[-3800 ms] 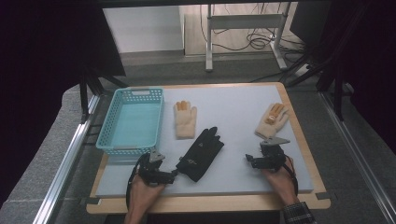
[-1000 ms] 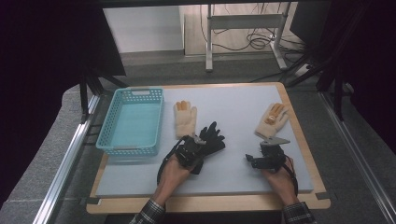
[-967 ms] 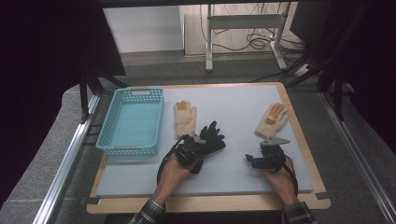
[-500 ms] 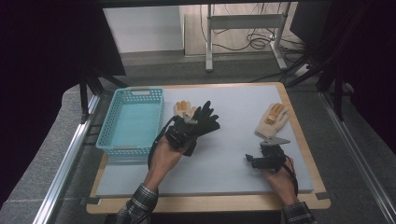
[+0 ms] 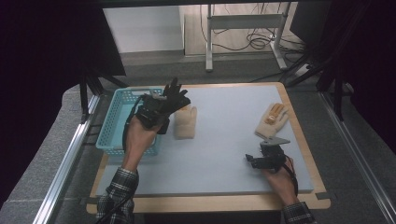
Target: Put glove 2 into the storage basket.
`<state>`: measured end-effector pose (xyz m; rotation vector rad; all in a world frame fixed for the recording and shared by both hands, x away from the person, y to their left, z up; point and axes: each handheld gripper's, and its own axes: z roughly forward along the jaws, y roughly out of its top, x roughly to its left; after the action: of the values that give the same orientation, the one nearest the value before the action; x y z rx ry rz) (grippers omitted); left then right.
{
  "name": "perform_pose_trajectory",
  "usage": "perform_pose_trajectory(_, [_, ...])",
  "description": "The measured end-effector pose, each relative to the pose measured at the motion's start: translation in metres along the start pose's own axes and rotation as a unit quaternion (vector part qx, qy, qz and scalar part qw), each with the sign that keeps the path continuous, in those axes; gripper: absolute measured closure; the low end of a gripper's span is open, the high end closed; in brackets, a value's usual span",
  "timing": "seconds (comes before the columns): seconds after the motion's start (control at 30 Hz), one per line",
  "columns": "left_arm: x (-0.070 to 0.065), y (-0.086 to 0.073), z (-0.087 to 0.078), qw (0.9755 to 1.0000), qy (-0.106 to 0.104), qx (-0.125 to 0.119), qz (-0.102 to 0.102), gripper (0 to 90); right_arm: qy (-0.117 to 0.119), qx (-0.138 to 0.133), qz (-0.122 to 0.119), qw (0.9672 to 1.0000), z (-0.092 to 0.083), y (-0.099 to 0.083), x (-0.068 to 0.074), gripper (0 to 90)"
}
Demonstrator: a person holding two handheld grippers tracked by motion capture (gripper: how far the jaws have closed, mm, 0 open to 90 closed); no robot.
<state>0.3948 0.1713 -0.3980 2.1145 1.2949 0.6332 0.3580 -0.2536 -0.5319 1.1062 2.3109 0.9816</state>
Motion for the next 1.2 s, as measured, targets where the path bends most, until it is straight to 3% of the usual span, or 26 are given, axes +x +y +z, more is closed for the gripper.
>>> perform_pose_trajectory(0.2, [0.037,-0.015,0.009,0.9986,0.033,0.027,-0.031,67.0,0.0,0.0,0.0,1.0,0.0,0.0,0.0,20.4])
perform_pose_trajectory(0.33, [0.061,-0.027,0.021,0.9957,0.049,0.052,-0.059,66.8,0.0,0.0,0.0,1.0,0.0,0.0,0.0,20.4])
perform_pose_trajectory(0.43, [0.08,-0.036,0.034,0.992,0.056,0.078,-0.082,66.4,0.0,0.0,0.0,1.0,0.0,0.0,0.0,20.5])
perform_pose_trajectory(0.53, [0.092,-0.042,0.048,0.9872,0.072,0.109,-0.091,66.1,0.0,0.0,0.001,1.0,0.0,0.0,0.0,20.4])
perform_pose_trajectory(0.6, [0.101,-0.046,0.058,0.9816,0.093,0.138,-0.094,65.7,0.0,0.0,0.001,1.0,0.0,0.0,0.0,20.4])
perform_pose_trajectory(0.67, [0.108,-0.049,0.064,0.9776,0.105,0.152,-0.101,65.5,0.0,0.0,0.001,1.0,0.0,0.0,0.0,20.4])
perform_pose_trajectory(0.8, [0.125,-0.058,0.072,0.9671,0.131,0.184,-0.117,64.9,0.0,0.0,0.0,1.0,0.0,0.0,0.0,20.4])
perform_pose_trajectory(0.93, [0.134,-0.068,0.083,0.9604,0.14,0.208,-0.121,61.8,0.0,0.0,0.001,1.0,0.0,0.0,0.0,20.4])
perform_pose_trajectory(1.0, [0.137,-0.071,0.086,0.96,0.14,0.21,-0.121,58.3,0.0,0.0,0.0,1.0,0.0,0.0,0.0,20.4])
perform_pose_trajectory(1.07, [0.137,-0.072,0.089,0.9598,0.146,0.216,-0.104,48.9,0.0,0.0,0.001,1.0,0.0,0.0,0.0,20.4])
perform_pose_trajectory(1.13, [0.134,-0.072,0.088,0.9625,0.148,0.216,-0.07,35.2,0.0,0.0,0.001,1.0,0.0,0.0,0.0,20.4])
perform_pose_trajectory(1.2, [0.132,-0.071,0.085,0.9652,0.135,0.214,-0.064,24.7,0.0,0.0,0.001,1.0,0.0,0.0,0.0,20.4])
